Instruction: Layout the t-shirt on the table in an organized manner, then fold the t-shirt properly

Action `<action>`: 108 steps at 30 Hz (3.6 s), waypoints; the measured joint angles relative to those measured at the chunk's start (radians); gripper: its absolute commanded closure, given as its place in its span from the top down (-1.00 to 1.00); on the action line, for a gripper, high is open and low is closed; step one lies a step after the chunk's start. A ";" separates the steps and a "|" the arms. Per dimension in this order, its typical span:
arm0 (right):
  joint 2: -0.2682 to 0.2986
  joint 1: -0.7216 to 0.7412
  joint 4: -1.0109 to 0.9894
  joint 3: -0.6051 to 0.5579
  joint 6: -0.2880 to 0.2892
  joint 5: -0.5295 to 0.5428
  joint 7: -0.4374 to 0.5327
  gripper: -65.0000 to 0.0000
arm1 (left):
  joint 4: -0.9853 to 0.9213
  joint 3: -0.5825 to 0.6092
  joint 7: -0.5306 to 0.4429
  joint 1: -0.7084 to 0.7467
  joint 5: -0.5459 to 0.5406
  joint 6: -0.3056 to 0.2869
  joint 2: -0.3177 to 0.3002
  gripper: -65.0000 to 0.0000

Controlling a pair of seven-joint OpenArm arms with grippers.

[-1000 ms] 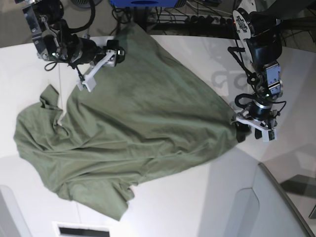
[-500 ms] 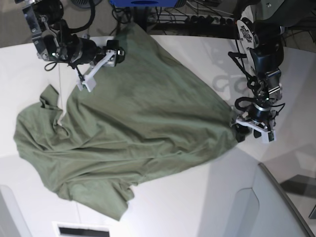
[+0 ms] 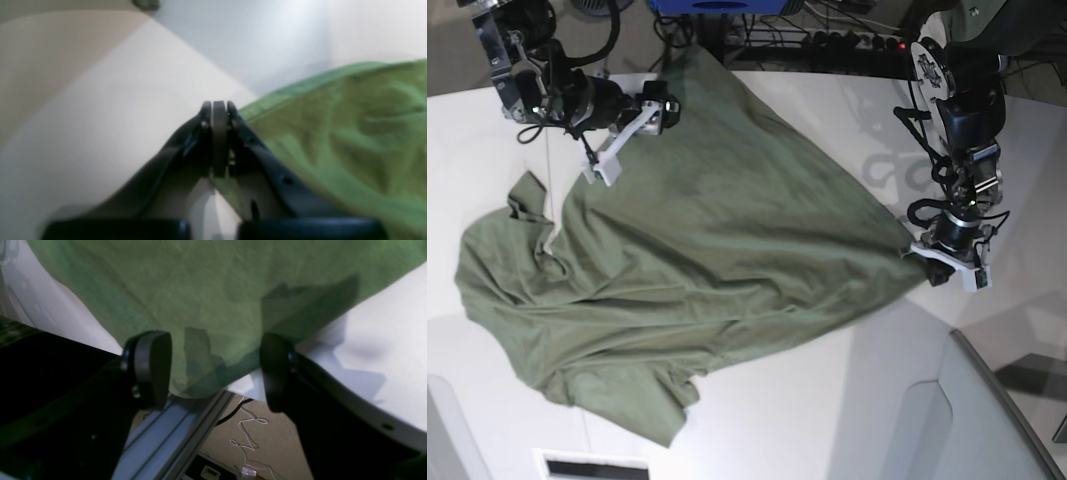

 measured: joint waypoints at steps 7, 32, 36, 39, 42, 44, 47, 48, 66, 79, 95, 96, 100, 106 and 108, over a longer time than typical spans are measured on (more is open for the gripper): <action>0.000 0.000 0.000 0.000 0.000 0.000 0.000 0.20 | 0.005 0.000 0.007 0.002 0.000 0.007 -0.013 -1.00; -0.056 -0.133 0.224 0.203 -0.006 -0.003 -0.083 0.67 | 0.381 0.121 0.385 -0.068 -0.006 0.008 0.073 -1.00; -0.058 -0.133 0.223 0.179 -0.004 -0.002 -0.086 0.67 | 0.439 0.128 0.419 -0.114 -0.008 0.010 0.077 -1.00; -0.045 -0.127 0.222 0.127 -0.005 -0.004 -0.086 0.67 | 0.383 0.129 0.409 -0.173 -0.004 0.010 0.069 -1.00; -0.048 -0.106 0.222 0.079 -0.005 -0.003 -0.097 0.67 | 0.285 0.135 0.387 -0.201 -0.004 0.002 0.052 -1.00; -0.047 -0.080 0.222 0.048 -0.005 -0.008 -0.129 0.67 | 0.226 0.135 0.304 -0.199 -0.001 0.009 0.032 -1.00; -0.045 -0.042 0.222 0.000 -0.005 -0.006 -0.142 0.58 | 0.144 0.132 0.232 -0.207 -0.001 0.014 -0.002 -1.00; -0.047 -0.034 0.222 -0.012 -0.005 -0.007 -0.147 0.54 | 0.115 0.130 0.221 -0.217 0.000 0.014 -0.006 -1.00; -0.045 0.061 0.097 -0.120 -0.005 -0.005 -0.153 -0.92 | 0.025 0.133 0.111 -0.308 0.000 0.013 -0.019 -0.53; -0.020 0.055 0.097 -0.113 -0.005 -0.004 -0.149 -0.97 | 0.414 0.198 0.343 -0.066 -0.001 -0.042 0.107 -1.00; -0.011 0.013 0.097 0.322 -0.004 -0.007 -0.140 -0.97 | 0.640 0.663 0.380 0.382 -0.010 -0.100 0.206 -1.00; -0.011 0.014 0.097 0.346 -0.005 -0.009 -0.139 -0.97 | 0.628 0.661 0.381 0.386 -0.009 -0.099 0.201 -1.00; -0.011 0.034 0.097 0.399 -0.004 -0.006 -0.088 -0.97 | 0.566 0.659 0.318 0.386 -0.042 -0.111 0.149 -1.00; 0.037 0.048 0.077 0.433 -0.004 -0.006 -0.055 -0.97 | 0.516 0.659 0.248 0.373 -0.090 -0.145 0.034 -1.00; 0.039 0.060 0.062 0.433 -0.005 -0.010 -0.045 -0.97 | 0.516 0.636 0.242 0.369 -0.094 -0.147 -0.011 -1.00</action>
